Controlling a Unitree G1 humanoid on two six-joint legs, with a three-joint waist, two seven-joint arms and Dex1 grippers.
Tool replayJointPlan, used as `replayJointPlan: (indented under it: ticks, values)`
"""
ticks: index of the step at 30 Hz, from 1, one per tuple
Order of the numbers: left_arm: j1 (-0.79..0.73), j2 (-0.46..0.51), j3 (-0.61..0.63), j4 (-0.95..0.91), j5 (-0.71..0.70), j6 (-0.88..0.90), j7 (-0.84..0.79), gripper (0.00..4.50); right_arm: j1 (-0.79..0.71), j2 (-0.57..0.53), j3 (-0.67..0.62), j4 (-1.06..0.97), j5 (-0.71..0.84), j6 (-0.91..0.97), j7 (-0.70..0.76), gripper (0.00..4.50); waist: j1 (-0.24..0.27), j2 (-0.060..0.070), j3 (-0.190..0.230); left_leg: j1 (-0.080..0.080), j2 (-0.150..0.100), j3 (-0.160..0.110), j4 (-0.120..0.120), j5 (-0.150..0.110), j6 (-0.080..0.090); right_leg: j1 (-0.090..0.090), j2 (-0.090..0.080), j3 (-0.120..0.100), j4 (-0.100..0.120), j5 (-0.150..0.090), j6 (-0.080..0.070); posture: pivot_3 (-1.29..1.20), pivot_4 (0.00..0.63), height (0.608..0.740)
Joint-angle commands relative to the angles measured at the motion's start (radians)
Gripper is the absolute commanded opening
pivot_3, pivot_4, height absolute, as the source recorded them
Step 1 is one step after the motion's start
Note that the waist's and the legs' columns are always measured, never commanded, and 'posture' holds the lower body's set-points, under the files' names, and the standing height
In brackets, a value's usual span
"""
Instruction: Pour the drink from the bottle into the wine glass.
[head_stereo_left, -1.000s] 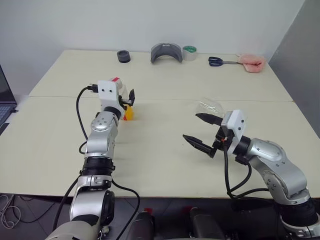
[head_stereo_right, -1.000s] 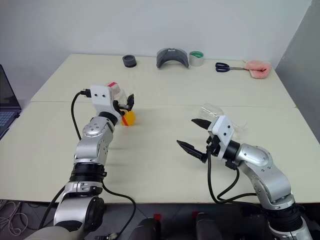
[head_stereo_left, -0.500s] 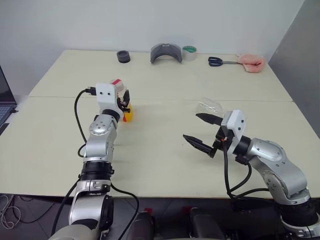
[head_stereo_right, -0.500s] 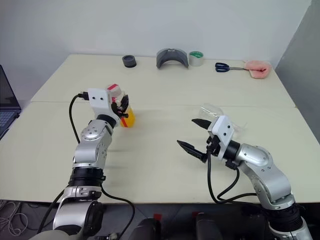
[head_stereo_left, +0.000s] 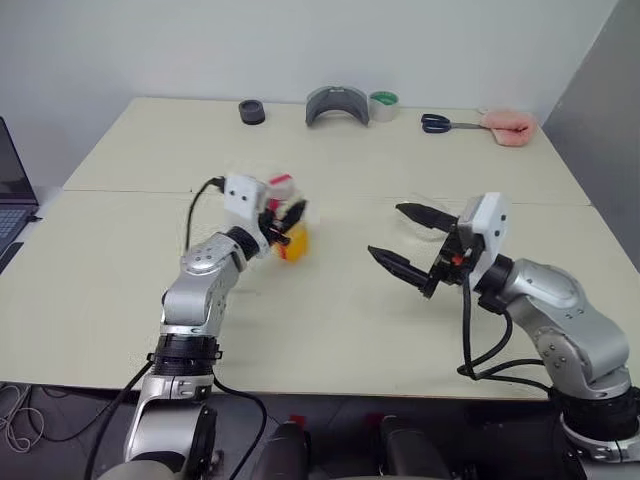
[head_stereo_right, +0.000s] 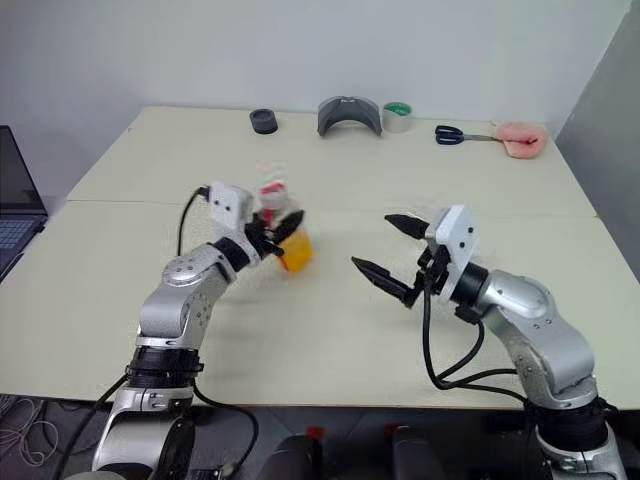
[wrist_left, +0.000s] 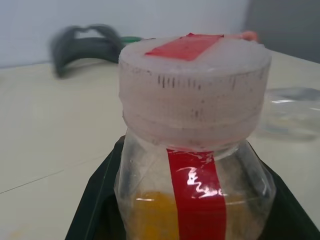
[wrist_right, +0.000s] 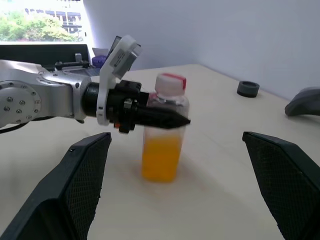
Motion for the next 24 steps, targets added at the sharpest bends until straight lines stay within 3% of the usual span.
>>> replayJointPlan:
  ticks: [1,9,24]
  values:
    - [-0.047,0.042,-0.065,-0.091,-0.075,0.027,-0.197,1.87,-0.053,-0.017,-0.031,-0.078,0.066,0.075,-0.037,4.5,-0.001,0.0,0.0,0.0,0.0,0.0,0.0,0.0,0.0,0.0,0.0,0.0,0.0,0.0,0.0,0.0,0.15,0.74]
    - [-0.1,0.047,-0.152,-0.11,-0.103,-0.021,-0.419,1.87,-0.17,0.007,0.016,-0.112,0.118,0.258,-0.169,4.5,-0.006,0.001,0.001,0.0,0.001,0.0,0.0,0.0,0.0,0.0,0.001,0.001,0.0,0.0,0.0,0.0,0.15,0.74]
    - [-0.121,0.034,-0.173,0.032,-0.056,-0.141,-0.539,1.87,-0.179,0.086,0.091,-0.047,0.025,0.236,-0.204,4.5,-0.004,0.001,0.001,0.0,0.001,0.0,0.0,0.0,0.001,-0.001,0.001,0.0,0.0,0.0,0.0,0.0,0.15,0.74]
